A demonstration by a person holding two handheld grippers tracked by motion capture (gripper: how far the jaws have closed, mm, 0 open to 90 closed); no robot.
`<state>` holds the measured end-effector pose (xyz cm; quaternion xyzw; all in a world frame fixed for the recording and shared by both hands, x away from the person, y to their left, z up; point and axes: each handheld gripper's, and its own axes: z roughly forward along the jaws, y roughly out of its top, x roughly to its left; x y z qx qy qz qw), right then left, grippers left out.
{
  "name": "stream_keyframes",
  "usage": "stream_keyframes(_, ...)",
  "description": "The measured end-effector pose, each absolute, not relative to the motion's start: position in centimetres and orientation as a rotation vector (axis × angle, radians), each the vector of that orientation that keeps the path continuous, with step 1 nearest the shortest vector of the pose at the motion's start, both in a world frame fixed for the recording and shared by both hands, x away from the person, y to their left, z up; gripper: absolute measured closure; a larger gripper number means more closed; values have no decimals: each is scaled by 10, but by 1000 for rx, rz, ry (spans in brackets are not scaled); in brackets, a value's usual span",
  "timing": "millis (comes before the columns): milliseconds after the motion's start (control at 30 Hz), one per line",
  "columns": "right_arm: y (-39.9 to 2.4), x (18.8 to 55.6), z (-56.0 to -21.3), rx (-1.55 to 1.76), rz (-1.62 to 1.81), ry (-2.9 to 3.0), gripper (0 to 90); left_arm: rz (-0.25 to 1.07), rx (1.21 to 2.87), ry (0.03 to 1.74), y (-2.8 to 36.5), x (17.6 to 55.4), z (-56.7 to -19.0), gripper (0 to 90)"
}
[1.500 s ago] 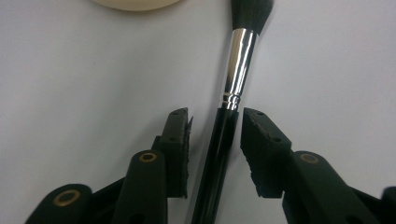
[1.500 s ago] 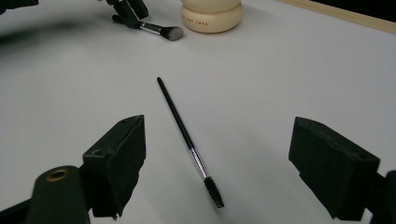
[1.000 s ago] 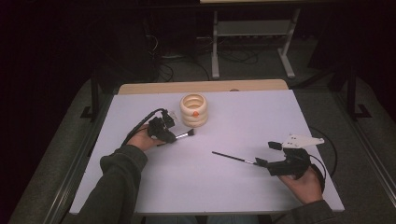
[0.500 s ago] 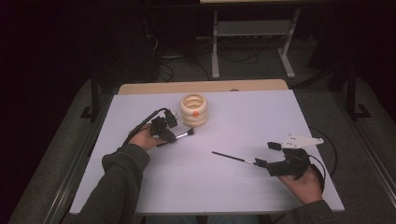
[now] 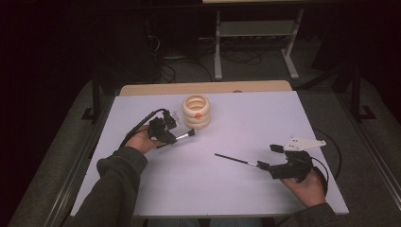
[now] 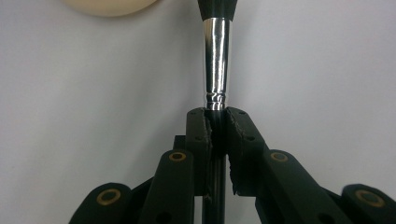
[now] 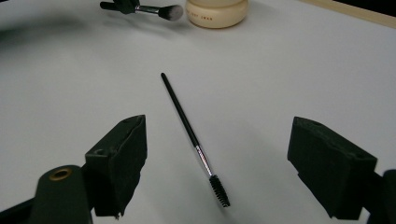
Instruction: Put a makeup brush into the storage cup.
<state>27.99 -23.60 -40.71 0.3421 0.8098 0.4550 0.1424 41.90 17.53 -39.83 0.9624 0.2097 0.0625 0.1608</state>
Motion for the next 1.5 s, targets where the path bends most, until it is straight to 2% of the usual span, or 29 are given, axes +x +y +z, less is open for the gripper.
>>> stream_keyframes(533, -232, 280, -406, 980, 1312, 2344, 190, 195, 2629, 570, 178, 388, -371, 793)
stream_keyframes(1500, -213, 289, -394, 961, 1351, 2401, 174, 160, 2484, 534, 189, 362, -354, 793)
